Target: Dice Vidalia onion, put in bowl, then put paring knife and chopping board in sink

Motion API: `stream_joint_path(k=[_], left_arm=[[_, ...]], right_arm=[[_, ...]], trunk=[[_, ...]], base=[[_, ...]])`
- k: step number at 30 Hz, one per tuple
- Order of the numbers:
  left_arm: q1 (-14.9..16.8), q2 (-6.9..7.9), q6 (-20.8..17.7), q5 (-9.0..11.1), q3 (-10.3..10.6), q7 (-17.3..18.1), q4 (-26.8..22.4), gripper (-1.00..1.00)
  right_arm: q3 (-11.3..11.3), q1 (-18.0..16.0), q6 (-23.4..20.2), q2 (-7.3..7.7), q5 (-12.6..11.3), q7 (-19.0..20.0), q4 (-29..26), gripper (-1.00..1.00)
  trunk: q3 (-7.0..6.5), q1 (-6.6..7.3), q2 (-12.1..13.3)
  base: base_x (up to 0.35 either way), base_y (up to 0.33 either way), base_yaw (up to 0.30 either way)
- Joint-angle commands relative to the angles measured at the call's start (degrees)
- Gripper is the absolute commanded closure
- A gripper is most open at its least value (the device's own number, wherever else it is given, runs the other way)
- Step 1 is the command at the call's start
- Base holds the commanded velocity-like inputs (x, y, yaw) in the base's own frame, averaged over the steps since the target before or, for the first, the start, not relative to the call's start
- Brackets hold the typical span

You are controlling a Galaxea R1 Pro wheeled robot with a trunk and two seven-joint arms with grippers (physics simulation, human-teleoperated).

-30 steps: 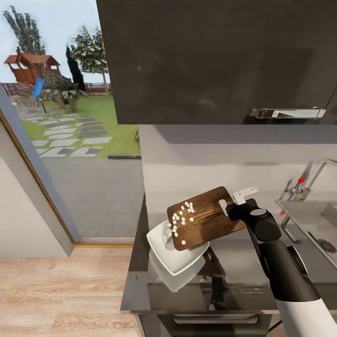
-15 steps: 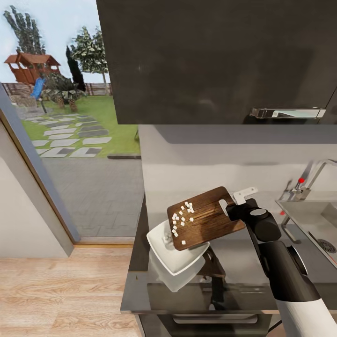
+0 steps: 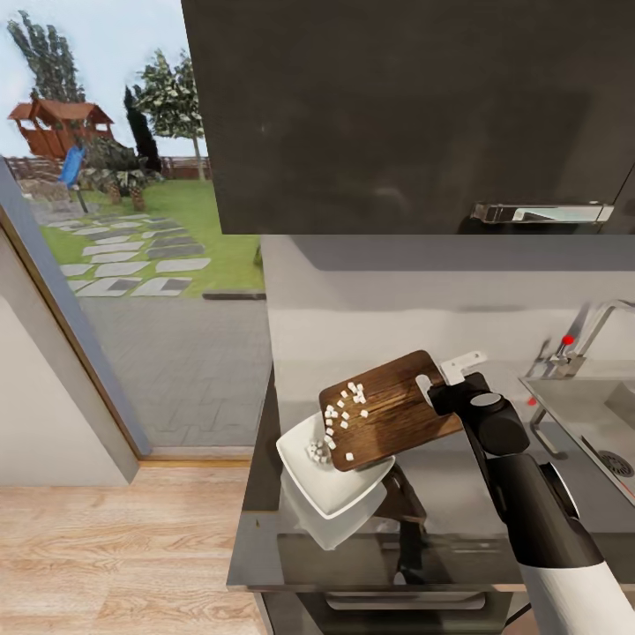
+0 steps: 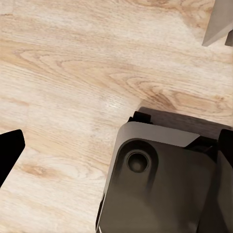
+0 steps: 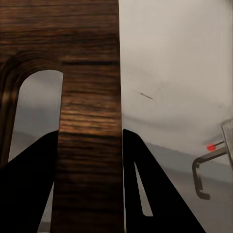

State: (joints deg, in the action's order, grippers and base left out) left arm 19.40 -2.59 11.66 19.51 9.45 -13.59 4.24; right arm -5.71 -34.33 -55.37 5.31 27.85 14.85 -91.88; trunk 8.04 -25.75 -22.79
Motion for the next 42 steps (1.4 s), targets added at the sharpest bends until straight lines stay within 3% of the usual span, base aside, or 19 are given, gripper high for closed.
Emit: stream_joint_path(k=[1,9,25,42], left_arm=[[0.11,-0.04,0.38,0.44,0.48,-0.06,0.24,-1.00],[0.11,-0.04,0.38,0.44,0.48,-0.07,0.24,-1.00],[0.11,-0.04,0.38,0.44,0.50,-0.04,0.24,-1.00],[0.11,-0.04,0.38,0.44,0.48,-0.04,0.24,-1.00]], right_arm=[[-0.09,-0.09,-0.26,0.05,0.54,0.53,-0.05,1.00],[-0.09,-0.57,-0.26,-0.03,0.85,0.53,-0.05,1.00],[-0.80,-1.44,-0.18,-1.36,7.81,0.61,-0.05,1.00],[-2.01,-1.44,-0.18,-2.46,10.15,0.61,-0.05,1.00]], trunk=[[0.12,-0.04,-0.13],[0.12,-0.04,-0.13],[0.12,-0.04,-0.13],[0.12,-0.04,-0.13]], base=[[0.000,0.000,0.000],[0.000,0.000,0.000],[0.000,0.000,0.000],[0.000,0.000,0.000]])
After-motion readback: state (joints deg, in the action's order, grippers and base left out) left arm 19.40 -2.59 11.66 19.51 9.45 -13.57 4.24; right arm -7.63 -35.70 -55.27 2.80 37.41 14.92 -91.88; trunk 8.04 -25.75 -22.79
